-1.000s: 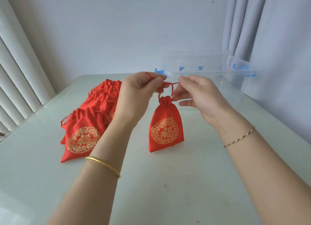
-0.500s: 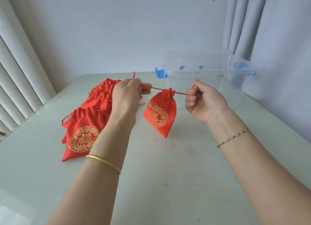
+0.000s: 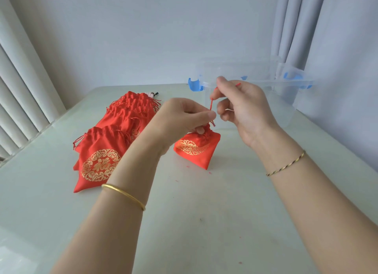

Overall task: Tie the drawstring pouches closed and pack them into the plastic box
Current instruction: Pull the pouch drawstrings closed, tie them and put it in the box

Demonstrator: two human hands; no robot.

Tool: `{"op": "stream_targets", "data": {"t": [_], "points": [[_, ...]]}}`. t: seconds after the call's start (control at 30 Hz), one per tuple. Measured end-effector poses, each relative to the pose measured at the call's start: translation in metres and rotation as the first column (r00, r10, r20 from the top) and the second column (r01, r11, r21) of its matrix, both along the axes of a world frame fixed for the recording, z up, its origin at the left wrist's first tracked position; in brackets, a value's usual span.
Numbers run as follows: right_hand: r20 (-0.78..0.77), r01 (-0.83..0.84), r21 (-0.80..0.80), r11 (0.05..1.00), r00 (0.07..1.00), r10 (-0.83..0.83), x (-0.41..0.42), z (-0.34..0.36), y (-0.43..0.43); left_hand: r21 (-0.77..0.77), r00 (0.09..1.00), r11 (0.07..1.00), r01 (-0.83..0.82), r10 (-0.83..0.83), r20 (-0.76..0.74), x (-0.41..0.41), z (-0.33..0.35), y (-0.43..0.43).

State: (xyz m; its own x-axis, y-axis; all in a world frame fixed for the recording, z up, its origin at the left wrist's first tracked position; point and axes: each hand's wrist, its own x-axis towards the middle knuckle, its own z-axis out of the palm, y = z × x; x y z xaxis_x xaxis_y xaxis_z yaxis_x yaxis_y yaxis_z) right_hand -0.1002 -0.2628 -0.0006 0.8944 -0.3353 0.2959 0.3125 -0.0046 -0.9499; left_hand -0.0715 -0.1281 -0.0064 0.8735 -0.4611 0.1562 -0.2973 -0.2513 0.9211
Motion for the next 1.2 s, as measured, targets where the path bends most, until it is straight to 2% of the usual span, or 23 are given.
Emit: {"op": "stream_targets", "data": {"t": [0.1, 0.23, 0.5, 0.7, 0.9, 1.03, 1.2], "points": [[-0.005, -0.003, -0.07, 0.998, 1.0, 0.002, -0.001, 0.001, 0.001, -0.023, 1.0, 0.999, -0.024, 0.024, 0.006, 0.0, 0.0, -0.002], [-0.174, -0.078, -0.093, 0.993, 0.983, 0.061, -0.002, -0.001, -0.002, -0.106, 0.998, 0.994, -0.025, 0.02, -0.052, 0.003, -0.002, 0.0], [-0.2, -0.117, -0.411, 0.904, 0.979, 0.036, -0.002, -0.002, -0.005, -0.176, 0.997, 0.984, -0.028, 0.014, -0.078, 0.006, -0.005, 0.001], [-0.282, -0.24, -0.404, 0.883, 0.951, 0.129, -0.004, -0.003, -0.005, -0.206, 0.997, 0.978, -0.027, 0.013, -0.07, 0.008, -0.005, 0.001], [-0.226, -0.218, -0.436, 0.873, 0.966, 0.128, -0.002, -0.008, -0.008, -0.195, 0.997, 0.979, -0.051, 0.038, -0.069, 0.008, -0.006, 0.001], [-0.126, -0.124, -0.453, 0.883, 0.989, 0.074, -0.001, -0.008, -0.008, -0.204, 0.992, 0.972, -0.114, 0.099, -0.079, 0.007, -0.007, 0.0], [0.002, -0.035, -0.554, 0.832, 0.999, 0.043, 0.003, -0.014, 0.001, -0.238, 0.985, 0.957, -0.164, 0.147, -0.091, 0.008, -0.007, 0.0]]}}
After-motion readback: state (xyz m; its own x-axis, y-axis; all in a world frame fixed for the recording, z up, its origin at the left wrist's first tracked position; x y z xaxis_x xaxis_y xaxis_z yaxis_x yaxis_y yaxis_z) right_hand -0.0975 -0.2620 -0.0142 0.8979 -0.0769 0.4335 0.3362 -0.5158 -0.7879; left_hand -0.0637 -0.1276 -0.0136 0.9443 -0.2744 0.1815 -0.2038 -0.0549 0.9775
